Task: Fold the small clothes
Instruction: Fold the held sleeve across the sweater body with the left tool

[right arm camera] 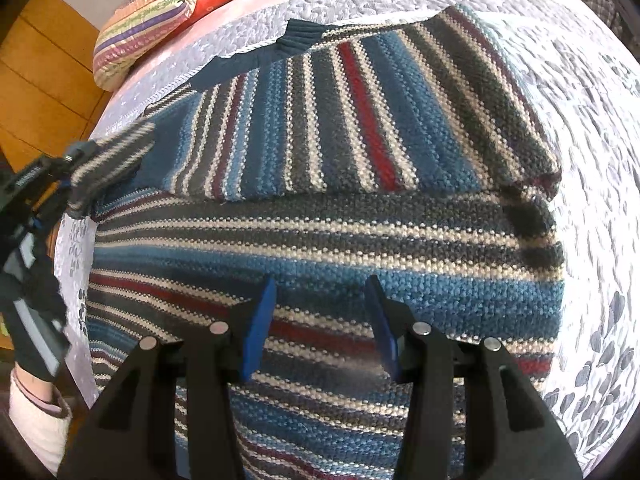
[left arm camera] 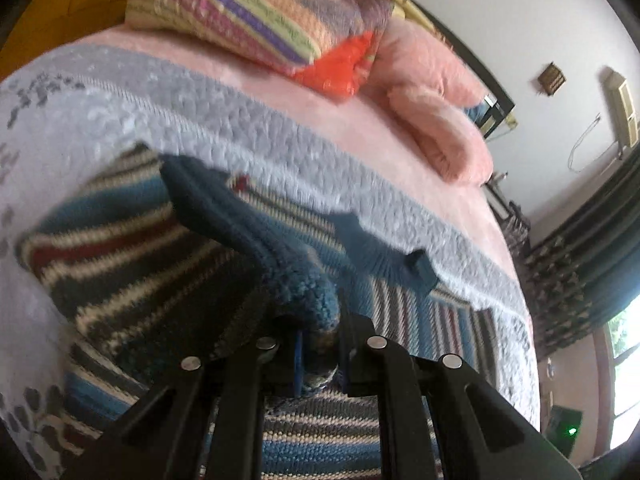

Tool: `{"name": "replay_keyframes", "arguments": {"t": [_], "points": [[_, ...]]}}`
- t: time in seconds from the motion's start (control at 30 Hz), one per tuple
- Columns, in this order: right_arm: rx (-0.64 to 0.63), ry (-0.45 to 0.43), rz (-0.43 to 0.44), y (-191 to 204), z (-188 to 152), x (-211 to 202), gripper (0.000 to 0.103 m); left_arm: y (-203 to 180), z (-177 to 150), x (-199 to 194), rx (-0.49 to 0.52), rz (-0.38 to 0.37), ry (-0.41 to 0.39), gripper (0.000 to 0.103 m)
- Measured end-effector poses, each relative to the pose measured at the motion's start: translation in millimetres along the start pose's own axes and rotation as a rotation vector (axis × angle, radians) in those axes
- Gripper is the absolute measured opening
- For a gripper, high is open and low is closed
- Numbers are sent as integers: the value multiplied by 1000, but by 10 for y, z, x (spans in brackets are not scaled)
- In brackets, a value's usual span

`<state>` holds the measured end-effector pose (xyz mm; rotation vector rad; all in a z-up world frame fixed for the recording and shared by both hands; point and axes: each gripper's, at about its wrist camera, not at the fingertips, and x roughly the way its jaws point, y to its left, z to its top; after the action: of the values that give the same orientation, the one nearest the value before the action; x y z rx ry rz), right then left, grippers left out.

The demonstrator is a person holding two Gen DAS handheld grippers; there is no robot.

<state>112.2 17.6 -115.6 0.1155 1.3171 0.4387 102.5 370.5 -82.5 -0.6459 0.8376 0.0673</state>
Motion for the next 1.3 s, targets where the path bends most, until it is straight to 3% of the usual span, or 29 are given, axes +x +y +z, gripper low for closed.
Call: {"name": "replay_keyframes", "arguments": {"t": [0.37,0.5,0.63,0.73,0.83,1.03,1.17,1.3], "points": [[-7,17,-2,67,23,71,46,312,-401,313,-26,12,133,19],[-15,29,-4,158,74,126,46,319,-455,173,-12,-7,159,25],[-32,28,27,277,162,120,46,360,-457,-235,46,-24,132,38],[-55,22,43,428,236,103,47,465,-277,-578,79,21,44,43],[-66,24,79,606,330,110,48,582,11,-635,125,129,4,46],[-124,40,99,1025,500,193,48,877,306,-178,131,259,76,46],[-132,55,126,1187,571,244,48,1067,248,124,120,255,164,46],[-153,72,146,1402,632,338,48,1024,155,193,190,261,159,53]]}}
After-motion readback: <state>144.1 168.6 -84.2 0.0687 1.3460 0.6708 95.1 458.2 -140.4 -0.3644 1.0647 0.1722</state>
